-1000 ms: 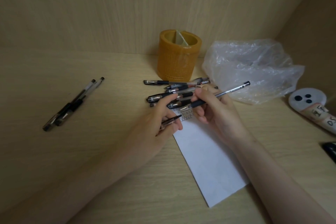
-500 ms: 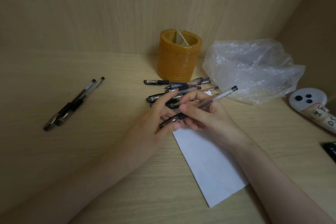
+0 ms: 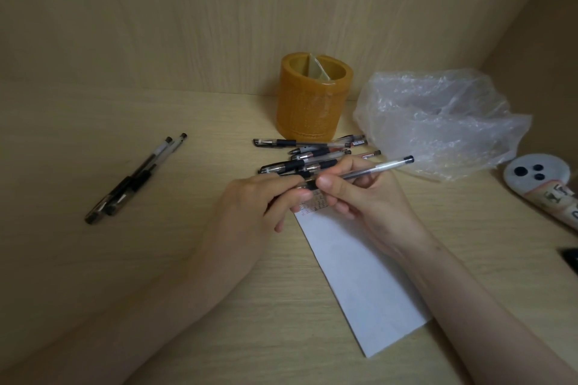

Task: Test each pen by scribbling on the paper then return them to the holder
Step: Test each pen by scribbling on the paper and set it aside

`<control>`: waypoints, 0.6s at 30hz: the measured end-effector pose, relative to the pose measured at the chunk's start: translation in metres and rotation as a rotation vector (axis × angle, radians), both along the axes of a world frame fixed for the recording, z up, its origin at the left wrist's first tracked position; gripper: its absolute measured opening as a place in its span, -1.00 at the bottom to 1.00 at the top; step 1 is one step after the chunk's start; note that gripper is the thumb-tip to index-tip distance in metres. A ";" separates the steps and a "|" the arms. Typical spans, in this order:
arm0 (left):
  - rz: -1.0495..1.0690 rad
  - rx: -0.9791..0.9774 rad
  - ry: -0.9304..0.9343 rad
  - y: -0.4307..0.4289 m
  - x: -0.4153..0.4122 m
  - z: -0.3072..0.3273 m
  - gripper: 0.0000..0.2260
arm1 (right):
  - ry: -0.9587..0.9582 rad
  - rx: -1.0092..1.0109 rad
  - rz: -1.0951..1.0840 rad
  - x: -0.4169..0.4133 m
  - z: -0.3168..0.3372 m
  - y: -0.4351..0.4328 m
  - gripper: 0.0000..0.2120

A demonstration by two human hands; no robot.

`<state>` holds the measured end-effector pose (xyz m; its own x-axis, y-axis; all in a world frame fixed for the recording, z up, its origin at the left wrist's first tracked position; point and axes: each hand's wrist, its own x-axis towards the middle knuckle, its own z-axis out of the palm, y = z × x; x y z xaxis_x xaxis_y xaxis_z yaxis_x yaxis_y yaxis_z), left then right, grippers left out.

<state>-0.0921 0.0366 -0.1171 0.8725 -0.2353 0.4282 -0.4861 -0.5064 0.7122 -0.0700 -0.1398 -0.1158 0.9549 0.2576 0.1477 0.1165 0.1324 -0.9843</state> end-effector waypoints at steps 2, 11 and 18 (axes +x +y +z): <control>0.005 0.003 -0.015 -0.001 -0.001 0.000 -0.80 | -0.004 -0.009 0.011 0.001 0.000 -0.001 -0.90; 0.082 -0.006 0.099 -0.007 0.004 0.009 -0.89 | 0.066 0.040 -0.033 0.004 0.002 0.006 -0.86; 0.380 0.159 -0.156 0.013 0.037 0.012 -0.80 | 0.118 0.012 -0.254 0.006 0.006 -0.004 -0.51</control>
<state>-0.0554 0.0497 -0.1050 0.8375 0.0161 0.5462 -0.3397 -0.7675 0.5436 -0.0643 -0.1440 -0.1098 0.9994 0.0067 0.0329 0.0318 0.1252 -0.9916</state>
